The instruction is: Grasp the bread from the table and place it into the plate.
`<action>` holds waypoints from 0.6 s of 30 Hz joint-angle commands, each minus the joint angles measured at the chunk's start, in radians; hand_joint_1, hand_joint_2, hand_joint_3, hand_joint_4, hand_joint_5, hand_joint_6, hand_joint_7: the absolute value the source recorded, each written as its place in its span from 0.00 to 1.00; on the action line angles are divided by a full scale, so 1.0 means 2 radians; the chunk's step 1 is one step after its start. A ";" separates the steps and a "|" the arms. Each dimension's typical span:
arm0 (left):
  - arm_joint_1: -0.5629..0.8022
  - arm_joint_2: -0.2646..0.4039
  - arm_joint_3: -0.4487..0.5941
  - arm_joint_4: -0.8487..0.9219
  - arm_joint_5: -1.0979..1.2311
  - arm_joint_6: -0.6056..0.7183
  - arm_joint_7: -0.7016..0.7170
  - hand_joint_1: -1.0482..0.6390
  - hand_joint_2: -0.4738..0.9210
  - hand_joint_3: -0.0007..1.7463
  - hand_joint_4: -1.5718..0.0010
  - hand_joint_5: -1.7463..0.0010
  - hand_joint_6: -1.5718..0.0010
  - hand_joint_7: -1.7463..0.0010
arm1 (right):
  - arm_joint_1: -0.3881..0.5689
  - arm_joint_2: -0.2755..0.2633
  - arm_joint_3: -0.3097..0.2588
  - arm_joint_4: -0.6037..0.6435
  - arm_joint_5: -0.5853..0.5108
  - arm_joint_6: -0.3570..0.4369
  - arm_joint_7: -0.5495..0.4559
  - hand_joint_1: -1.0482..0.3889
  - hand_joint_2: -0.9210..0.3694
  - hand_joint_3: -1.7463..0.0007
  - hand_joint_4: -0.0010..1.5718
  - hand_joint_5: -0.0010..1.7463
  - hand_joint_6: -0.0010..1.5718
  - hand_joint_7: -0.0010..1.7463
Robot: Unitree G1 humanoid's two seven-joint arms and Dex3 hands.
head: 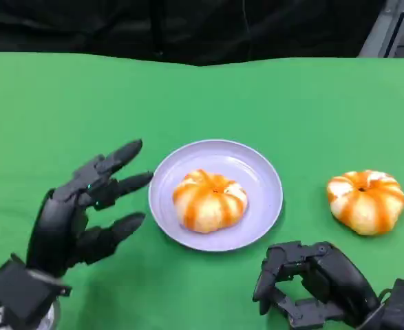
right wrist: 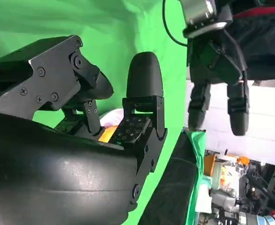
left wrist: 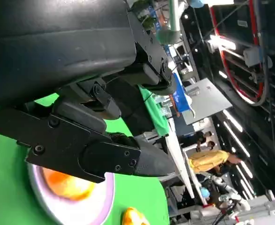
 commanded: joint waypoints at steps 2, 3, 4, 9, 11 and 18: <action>0.020 0.002 0.008 -0.003 -0.006 -0.015 -0.010 0.19 1.00 0.15 0.46 0.98 0.63 0.99 | 0.005 -0.004 -0.004 -0.009 0.010 0.004 0.005 0.80 0.27 0.38 0.59 0.79 0.59 0.62; 0.020 0.002 0.008 -0.003 -0.006 -0.014 -0.011 0.19 1.00 0.15 0.46 0.98 0.63 0.99 | 0.005 -0.004 -0.004 -0.009 0.011 0.004 0.005 0.80 0.27 0.38 0.59 0.79 0.59 0.62; 0.020 0.002 0.009 -0.003 -0.005 -0.014 -0.011 0.19 1.00 0.15 0.46 0.98 0.63 0.99 | 0.005 -0.004 -0.004 -0.009 0.011 0.004 0.005 0.80 0.27 0.38 0.59 0.79 0.59 0.62; 0.020 0.001 0.011 -0.003 -0.005 -0.014 -0.013 0.19 1.00 0.15 0.45 0.98 0.63 0.99 | 0.006 -0.004 -0.004 -0.011 0.011 0.005 0.005 0.80 0.27 0.38 0.59 0.79 0.59 0.63; 0.020 0.001 0.011 -0.003 -0.005 -0.014 -0.014 0.19 1.00 0.15 0.45 0.98 0.63 0.99 | 0.006 -0.004 -0.004 -0.011 0.011 0.006 0.005 0.80 0.27 0.38 0.58 0.79 0.59 0.63; 0.078 0.007 0.014 0.035 0.024 -0.052 -0.005 0.22 1.00 0.18 0.44 0.98 0.56 0.98 | 0.004 -0.005 -0.005 -0.008 0.010 0.001 0.006 0.80 0.27 0.38 0.58 0.80 0.59 0.63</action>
